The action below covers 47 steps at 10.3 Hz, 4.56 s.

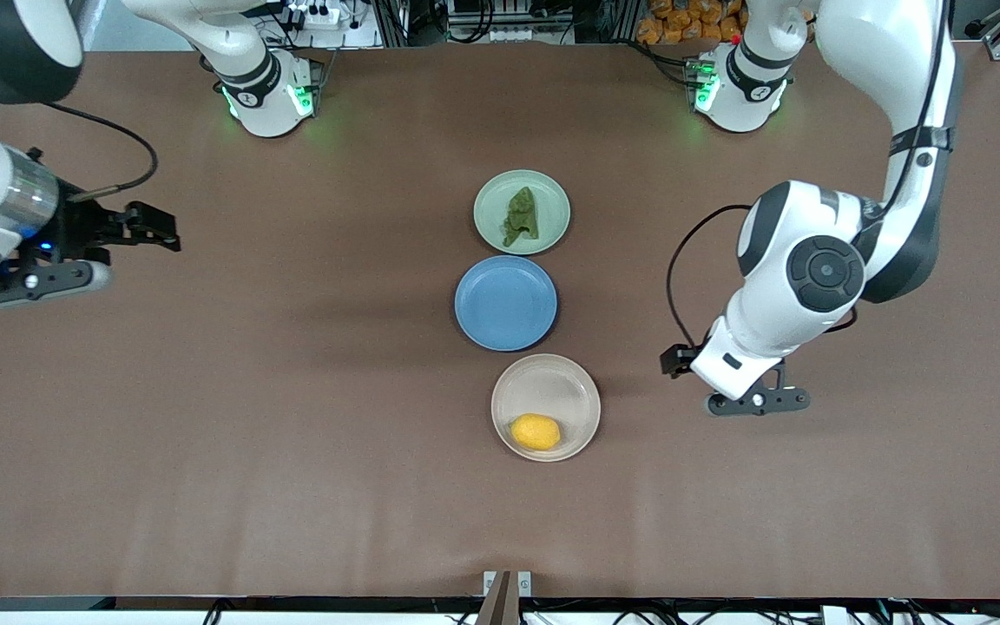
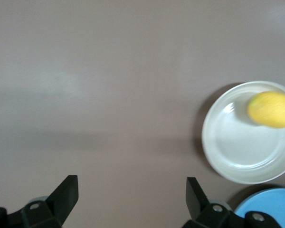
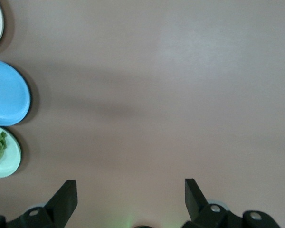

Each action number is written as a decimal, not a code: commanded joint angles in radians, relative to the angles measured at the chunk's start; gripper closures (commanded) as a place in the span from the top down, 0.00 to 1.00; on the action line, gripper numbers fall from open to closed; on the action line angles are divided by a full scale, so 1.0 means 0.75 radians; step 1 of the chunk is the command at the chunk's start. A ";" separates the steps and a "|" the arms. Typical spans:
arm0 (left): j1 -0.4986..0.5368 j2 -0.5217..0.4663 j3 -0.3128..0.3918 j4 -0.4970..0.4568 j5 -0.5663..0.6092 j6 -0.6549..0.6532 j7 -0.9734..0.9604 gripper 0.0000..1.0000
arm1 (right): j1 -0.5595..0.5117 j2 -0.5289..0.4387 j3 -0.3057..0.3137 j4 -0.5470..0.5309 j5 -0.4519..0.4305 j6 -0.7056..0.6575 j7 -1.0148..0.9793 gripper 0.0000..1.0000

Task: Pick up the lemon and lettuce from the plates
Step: 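Reach the left gripper down to the lemon while the right gripper advances, then close the left gripper on the lemon while the right gripper reaches lettuce, then close the right gripper on the green lettuce leaf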

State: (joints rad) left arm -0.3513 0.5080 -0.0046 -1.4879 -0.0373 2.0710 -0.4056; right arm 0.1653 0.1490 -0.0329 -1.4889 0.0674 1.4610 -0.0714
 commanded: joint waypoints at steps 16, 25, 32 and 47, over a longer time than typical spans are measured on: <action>-0.313 0.523 0.004 0.043 -0.053 1.261 -0.373 1.00 | 0.544 0.161 -0.009 -0.317 0.076 0.481 0.524 1.00; -0.337 0.648 0.002 0.043 -0.055 1.495 -0.375 1.00 | 0.912 0.316 -0.009 -0.471 0.086 0.952 1.099 1.00; -0.337 0.687 0.000 0.051 -0.059 1.597 -0.380 1.00 | 1.105 0.470 -0.009 -0.473 0.086 1.171 1.365 1.00; -0.327 0.632 -0.002 0.029 -0.061 1.585 -0.380 0.04 | 1.285 0.687 -0.013 -0.424 0.072 1.327 1.617 0.90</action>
State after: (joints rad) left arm -0.5987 1.0126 -0.0102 -1.4522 -0.0997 3.2587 -0.6599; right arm 1.1182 0.6425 -0.0331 -1.8391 0.1147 2.4592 1.1166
